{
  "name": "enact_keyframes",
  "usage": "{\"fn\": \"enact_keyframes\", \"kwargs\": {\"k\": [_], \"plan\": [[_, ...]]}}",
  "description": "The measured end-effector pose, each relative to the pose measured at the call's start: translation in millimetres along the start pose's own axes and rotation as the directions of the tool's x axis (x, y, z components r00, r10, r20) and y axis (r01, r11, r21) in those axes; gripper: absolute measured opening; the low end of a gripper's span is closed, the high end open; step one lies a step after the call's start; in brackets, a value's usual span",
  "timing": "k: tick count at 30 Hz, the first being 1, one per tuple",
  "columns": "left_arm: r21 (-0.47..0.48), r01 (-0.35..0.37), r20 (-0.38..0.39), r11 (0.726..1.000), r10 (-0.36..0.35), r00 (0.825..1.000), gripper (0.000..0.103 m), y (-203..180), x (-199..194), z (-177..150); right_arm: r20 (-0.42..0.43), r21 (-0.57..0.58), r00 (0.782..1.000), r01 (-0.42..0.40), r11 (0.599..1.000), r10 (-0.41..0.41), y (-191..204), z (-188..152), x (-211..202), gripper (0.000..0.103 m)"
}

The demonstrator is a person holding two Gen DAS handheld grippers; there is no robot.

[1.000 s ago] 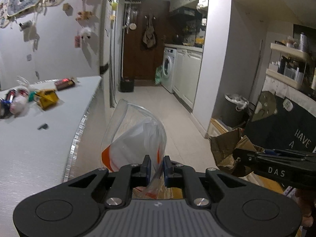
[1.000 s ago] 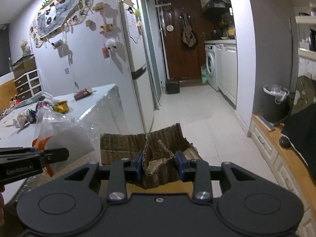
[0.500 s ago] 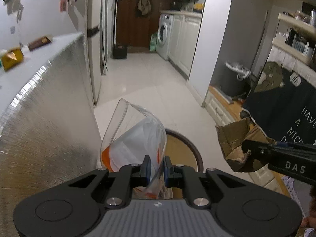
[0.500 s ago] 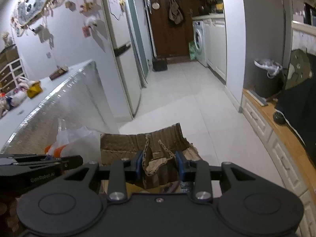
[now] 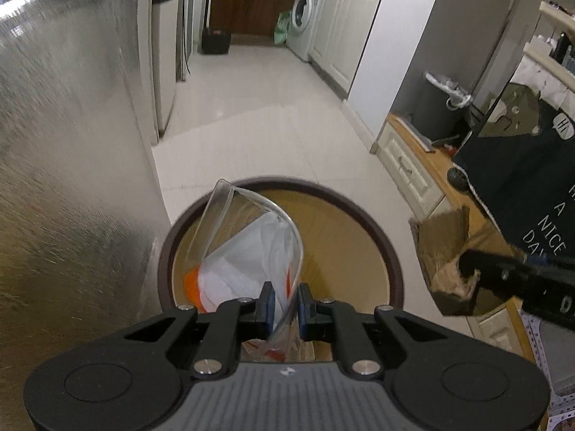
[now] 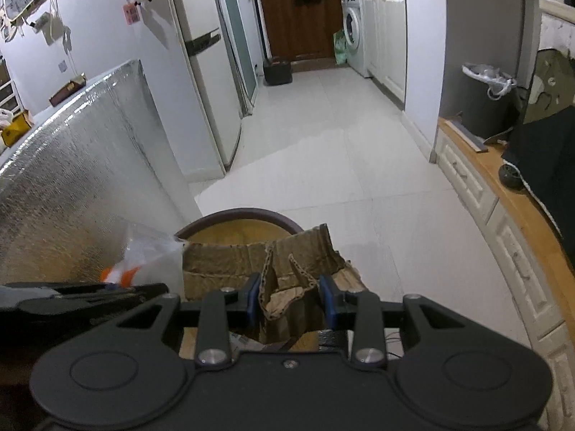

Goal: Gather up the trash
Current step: 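Carry the clear bag and cardboard box over the trash bin opening, then open the right tool to drop the cardboard box while the left tool releases the clear bag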

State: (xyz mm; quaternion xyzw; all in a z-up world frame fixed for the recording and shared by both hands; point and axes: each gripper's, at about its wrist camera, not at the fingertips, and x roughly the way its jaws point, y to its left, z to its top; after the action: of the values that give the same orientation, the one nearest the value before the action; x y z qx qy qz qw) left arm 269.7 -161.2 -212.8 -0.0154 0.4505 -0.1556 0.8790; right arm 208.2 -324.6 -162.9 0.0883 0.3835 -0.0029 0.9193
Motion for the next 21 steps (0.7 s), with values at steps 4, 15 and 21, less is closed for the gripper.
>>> {"fn": "enact_keyframes", "kwargs": {"k": [4,15,21], "plan": [[-0.004,0.014,-0.049,1.000,-0.014,0.999,0.013,4.8,22.6,-2.0,-0.023,-0.023,0.999,-0.033,0.999,0.033,7.0,11.2,20.1,0.035],[-0.075,0.056,-0.146,0.996,-0.066,0.987,0.013,20.0,59.1,-12.4,-0.138,-0.002,0.984,-0.118,0.993,0.116,35.3,46.0,91.3,0.035],[-0.112,0.078,-0.186,0.991,-0.098,0.978,0.013,26.5,71.5,-13.4,-0.217,0.045,0.969,-0.109,0.993,0.116,44.4,48.5,135.1,0.036]]}}
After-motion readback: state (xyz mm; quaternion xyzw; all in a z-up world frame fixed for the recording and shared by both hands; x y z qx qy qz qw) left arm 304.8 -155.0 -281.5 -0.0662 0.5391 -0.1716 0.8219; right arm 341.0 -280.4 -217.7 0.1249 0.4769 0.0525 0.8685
